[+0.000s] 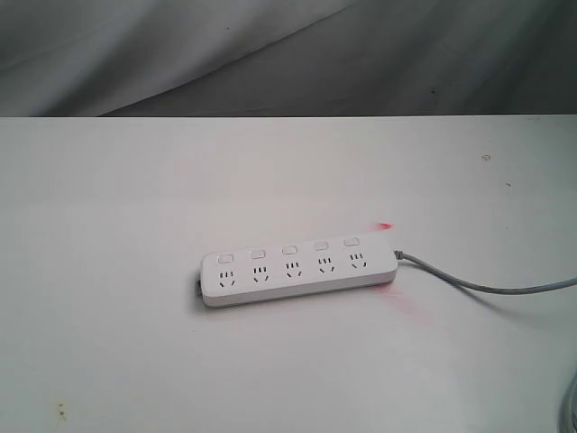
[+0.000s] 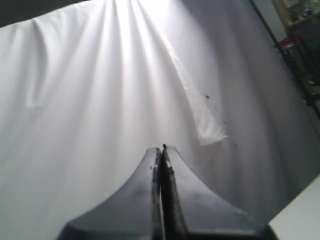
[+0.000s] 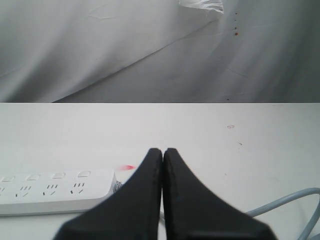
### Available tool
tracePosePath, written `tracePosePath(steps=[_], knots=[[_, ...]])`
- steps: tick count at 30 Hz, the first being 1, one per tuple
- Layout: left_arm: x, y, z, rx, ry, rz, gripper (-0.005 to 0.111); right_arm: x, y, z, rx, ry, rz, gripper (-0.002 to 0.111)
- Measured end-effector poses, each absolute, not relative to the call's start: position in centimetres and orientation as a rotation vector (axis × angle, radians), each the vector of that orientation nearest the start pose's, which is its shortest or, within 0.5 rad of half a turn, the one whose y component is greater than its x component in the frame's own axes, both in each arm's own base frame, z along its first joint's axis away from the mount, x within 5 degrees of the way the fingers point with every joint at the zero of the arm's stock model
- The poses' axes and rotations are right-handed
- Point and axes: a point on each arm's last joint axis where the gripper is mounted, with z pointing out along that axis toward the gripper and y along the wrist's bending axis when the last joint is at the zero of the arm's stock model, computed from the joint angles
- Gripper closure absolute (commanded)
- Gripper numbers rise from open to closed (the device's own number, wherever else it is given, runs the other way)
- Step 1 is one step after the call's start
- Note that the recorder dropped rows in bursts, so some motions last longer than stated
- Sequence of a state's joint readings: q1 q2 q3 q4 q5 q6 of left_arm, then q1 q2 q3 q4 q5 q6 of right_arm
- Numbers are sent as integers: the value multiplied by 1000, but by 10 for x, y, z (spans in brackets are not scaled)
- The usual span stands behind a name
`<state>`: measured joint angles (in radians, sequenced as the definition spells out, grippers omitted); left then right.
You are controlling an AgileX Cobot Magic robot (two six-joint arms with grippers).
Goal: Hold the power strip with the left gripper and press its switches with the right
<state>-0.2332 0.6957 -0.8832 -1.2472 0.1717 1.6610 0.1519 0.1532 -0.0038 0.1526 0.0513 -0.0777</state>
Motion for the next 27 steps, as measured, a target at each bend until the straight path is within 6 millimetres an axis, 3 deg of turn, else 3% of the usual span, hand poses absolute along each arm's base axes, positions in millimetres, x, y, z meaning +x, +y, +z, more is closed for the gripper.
tracePosePath(steps=[3,7,14,20,27], knots=[[111,-34,438,483,1216,99,106,68,11,200,-71,1685,177,108],[90,-22,416,405,1209,139,106,68,11,200,-71,1685,177,108],[64,-6,346,234,1283,87,106,68,11,200,-71,1685,177,108],[60,-3,290,134,1383,-23,106,68,11,200,-71,1685,177,108],[61,-3,283,119,1400,-36,106,68,11,200,-71,1685,177,108]])
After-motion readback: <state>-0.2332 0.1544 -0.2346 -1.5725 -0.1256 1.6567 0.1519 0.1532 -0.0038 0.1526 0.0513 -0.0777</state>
